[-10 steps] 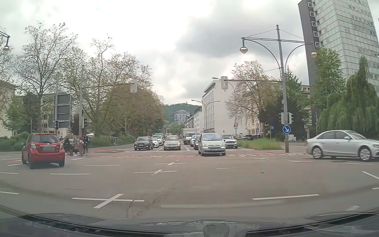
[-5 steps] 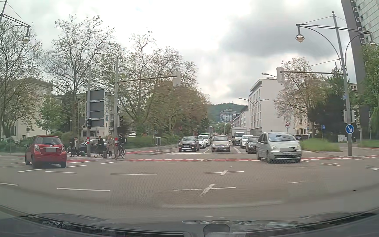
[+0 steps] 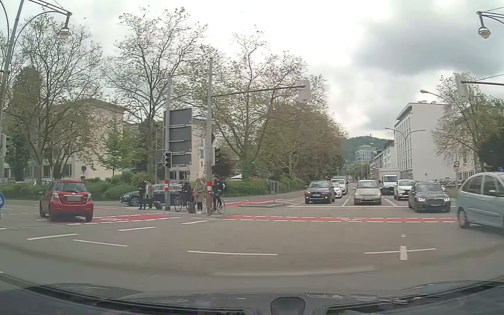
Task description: Follow the waypoints while adhering to traffic rules and regulations
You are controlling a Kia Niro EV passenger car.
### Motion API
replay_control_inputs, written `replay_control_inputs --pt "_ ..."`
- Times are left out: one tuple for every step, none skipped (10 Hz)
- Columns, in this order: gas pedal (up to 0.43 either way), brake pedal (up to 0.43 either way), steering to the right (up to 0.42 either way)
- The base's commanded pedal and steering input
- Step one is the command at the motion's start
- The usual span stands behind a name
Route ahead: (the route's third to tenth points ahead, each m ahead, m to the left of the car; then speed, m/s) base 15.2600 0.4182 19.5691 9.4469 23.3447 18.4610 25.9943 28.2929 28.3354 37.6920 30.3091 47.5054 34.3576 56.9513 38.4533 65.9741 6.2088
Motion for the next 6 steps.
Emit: replay_control_inputs --pt "0.150 0.000 -0.255" --pt "0.150 0.000 -0.255" --pt "0.150 0.000 -0.255" --pt "0.150 0.000 -0.255" --pt "0.138 0.000 -0.255" --pt "0.138 0.000 -0.250"
